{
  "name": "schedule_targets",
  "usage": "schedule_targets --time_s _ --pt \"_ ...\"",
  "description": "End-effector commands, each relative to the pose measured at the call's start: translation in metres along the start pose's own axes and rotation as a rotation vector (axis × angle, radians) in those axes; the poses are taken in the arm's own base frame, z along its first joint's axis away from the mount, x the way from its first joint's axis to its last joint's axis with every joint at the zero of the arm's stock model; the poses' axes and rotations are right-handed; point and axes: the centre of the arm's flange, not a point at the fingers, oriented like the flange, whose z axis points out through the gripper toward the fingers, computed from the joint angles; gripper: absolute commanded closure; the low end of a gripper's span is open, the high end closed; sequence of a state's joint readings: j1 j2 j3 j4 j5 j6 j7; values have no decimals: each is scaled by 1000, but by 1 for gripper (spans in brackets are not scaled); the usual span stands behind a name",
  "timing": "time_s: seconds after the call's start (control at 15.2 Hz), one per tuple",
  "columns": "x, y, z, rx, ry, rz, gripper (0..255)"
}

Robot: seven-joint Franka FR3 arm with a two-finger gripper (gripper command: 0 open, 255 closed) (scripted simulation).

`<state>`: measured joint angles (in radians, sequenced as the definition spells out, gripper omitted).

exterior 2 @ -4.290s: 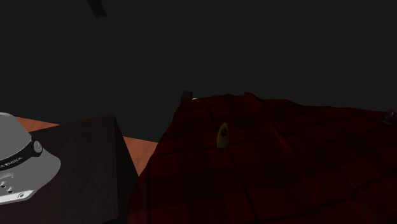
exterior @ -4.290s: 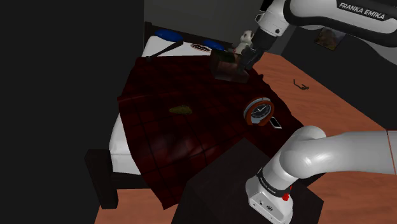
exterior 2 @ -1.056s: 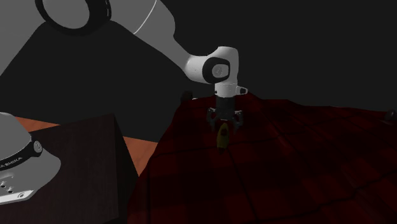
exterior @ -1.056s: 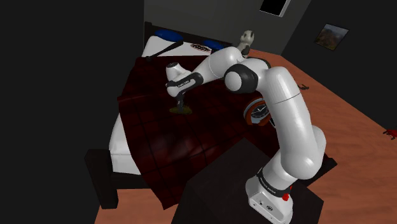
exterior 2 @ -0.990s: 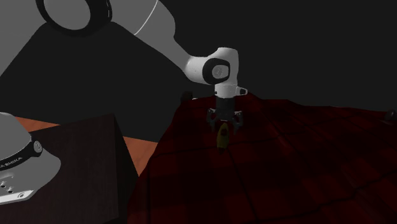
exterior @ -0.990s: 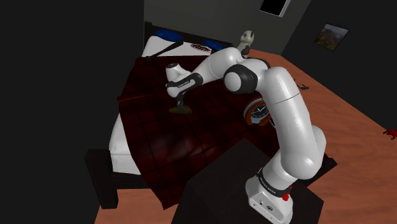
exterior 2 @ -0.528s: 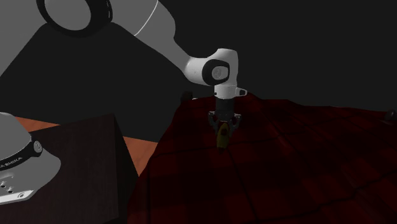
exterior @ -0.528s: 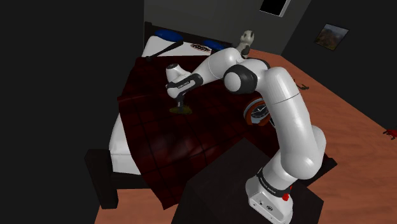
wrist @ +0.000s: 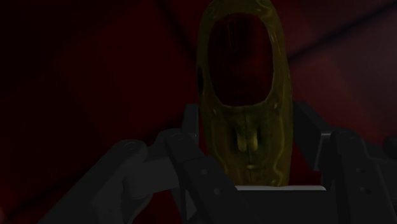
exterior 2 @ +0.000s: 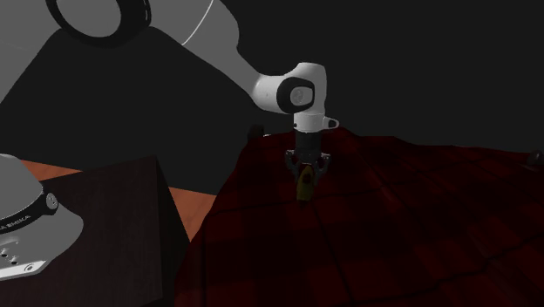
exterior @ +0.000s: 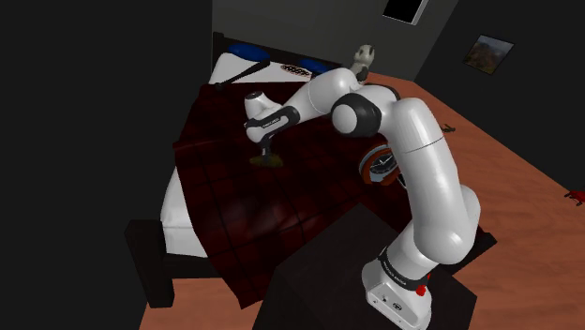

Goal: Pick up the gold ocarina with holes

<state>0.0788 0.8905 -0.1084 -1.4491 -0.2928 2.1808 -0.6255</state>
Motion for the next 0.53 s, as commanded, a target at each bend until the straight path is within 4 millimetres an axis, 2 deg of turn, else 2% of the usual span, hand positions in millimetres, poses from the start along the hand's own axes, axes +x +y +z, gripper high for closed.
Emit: schedule_targets --time_s 0.0,0.46 --pt "-4 3 -9 -1 0 0 255" --pt "-16 7 -44 -1 0 0 255"
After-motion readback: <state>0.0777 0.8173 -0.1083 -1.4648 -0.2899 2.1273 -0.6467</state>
